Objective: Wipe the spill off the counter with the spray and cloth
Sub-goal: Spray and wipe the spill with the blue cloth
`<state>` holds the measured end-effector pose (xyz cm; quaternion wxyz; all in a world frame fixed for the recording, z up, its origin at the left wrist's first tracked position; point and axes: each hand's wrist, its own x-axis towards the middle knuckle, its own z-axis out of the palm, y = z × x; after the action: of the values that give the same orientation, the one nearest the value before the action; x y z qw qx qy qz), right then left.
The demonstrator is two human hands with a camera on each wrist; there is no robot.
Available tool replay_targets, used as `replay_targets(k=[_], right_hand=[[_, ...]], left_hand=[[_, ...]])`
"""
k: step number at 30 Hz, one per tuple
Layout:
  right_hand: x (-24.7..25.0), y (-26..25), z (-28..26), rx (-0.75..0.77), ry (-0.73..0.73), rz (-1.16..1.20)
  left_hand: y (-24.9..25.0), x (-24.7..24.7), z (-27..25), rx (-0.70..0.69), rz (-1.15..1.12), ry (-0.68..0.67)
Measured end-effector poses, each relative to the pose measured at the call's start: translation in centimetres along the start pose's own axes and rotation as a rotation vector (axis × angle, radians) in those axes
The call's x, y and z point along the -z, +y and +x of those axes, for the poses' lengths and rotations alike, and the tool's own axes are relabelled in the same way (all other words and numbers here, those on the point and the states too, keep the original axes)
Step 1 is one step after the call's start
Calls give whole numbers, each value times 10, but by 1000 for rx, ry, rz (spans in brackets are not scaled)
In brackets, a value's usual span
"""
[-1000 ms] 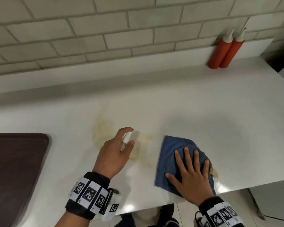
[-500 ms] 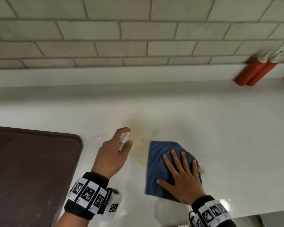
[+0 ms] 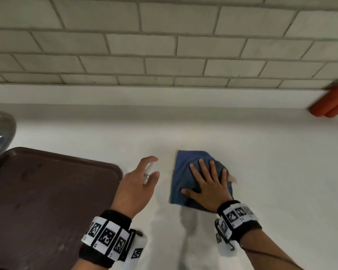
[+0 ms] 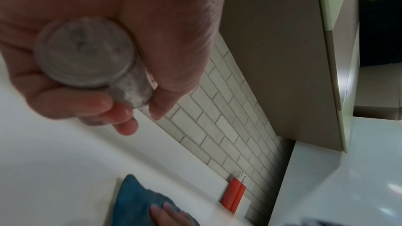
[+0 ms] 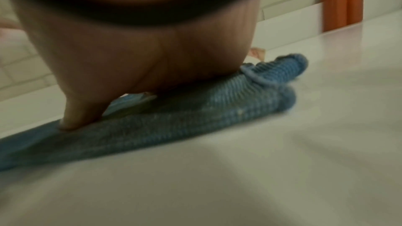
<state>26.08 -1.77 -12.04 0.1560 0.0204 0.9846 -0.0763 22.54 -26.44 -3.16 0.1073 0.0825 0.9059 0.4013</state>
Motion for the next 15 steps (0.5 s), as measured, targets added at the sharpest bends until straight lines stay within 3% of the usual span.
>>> replay_targets(k=[3, 5, 11, 13, 15], right_hand=[[18, 0, 60, -88, -82, 49], [19, -21, 71, -66, -89, 45], [-24, -69, -12, 313, 76, -51], [-26, -51, -20, 306, 66, -36], [-14, -23, -5, 204, 69, -29]], left_hand=[[0, 3, 1, 7, -4, 13], [2, 7, 0, 15, -3, 16], [2, 16, -2, 53, -6, 12], [0, 17, -5, 58, -9, 31], [-3, 18, -8, 62, -13, 64]])
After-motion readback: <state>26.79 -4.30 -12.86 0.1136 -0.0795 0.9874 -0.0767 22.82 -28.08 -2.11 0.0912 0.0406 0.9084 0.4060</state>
